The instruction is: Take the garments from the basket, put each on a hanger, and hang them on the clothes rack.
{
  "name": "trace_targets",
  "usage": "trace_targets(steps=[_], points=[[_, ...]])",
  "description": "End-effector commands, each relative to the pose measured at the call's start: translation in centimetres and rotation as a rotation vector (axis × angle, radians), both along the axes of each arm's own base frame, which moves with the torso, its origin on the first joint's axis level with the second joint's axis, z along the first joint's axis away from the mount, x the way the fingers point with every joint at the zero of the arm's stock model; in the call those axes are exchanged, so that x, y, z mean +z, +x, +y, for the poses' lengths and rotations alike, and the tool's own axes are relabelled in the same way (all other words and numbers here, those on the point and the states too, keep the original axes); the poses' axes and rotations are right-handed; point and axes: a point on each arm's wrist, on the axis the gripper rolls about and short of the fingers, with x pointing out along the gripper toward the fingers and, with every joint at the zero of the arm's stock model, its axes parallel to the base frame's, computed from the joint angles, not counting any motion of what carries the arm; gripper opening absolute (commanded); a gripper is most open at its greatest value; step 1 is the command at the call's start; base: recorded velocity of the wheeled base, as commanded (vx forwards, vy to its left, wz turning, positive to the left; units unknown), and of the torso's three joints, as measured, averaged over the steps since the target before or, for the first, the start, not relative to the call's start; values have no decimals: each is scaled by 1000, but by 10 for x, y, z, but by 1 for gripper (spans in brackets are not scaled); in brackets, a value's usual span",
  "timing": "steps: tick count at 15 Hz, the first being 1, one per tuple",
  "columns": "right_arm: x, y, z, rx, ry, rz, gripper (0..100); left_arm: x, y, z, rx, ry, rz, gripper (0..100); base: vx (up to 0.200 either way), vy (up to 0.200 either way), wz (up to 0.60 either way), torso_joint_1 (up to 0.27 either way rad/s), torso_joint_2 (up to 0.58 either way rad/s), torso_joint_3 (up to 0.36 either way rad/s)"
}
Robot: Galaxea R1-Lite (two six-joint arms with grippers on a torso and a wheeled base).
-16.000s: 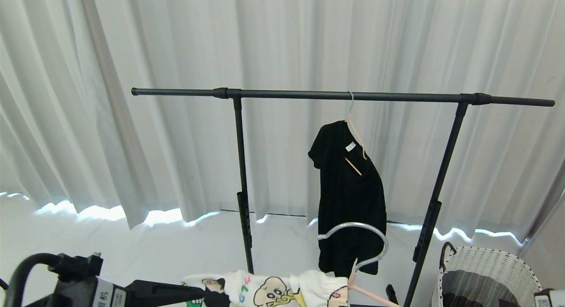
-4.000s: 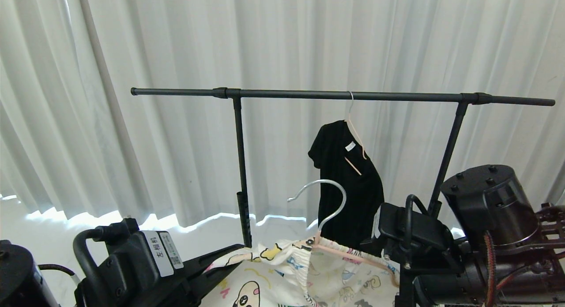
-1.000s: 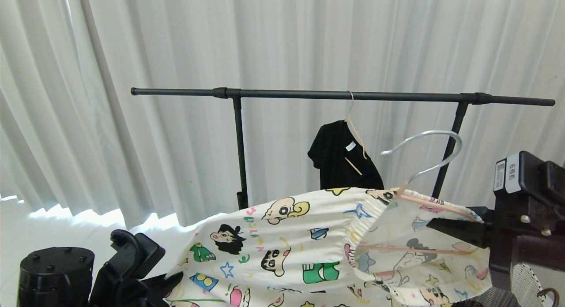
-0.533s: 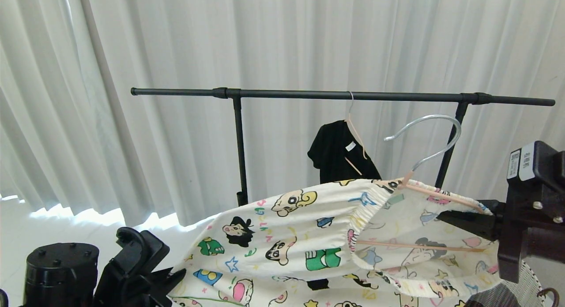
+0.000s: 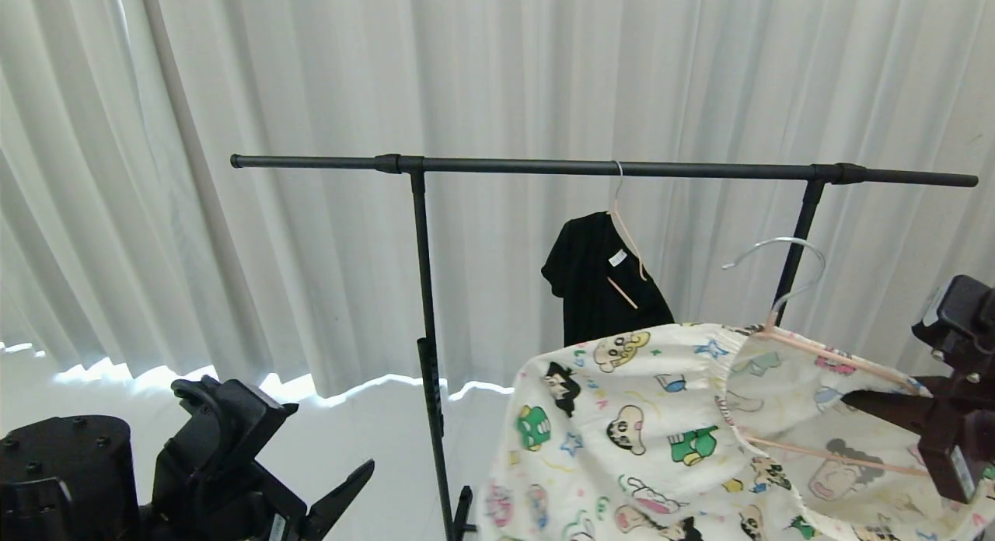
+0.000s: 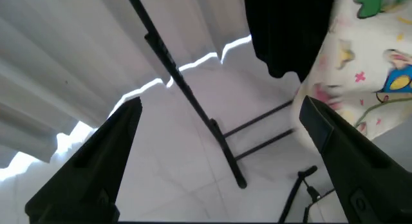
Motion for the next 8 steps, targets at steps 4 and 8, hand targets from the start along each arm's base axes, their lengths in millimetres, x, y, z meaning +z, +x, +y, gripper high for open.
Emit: trace_targets(steps=[4,8], points=[[-3,-32,-47,-399,-22,83,0,6,0,4,164,36,-48,100,0,0,0,0,0,0],[-5,-34,-62,-636,-49,103,0,5,1,8,280,75,-62,100,0,0,0,0,0,0]])
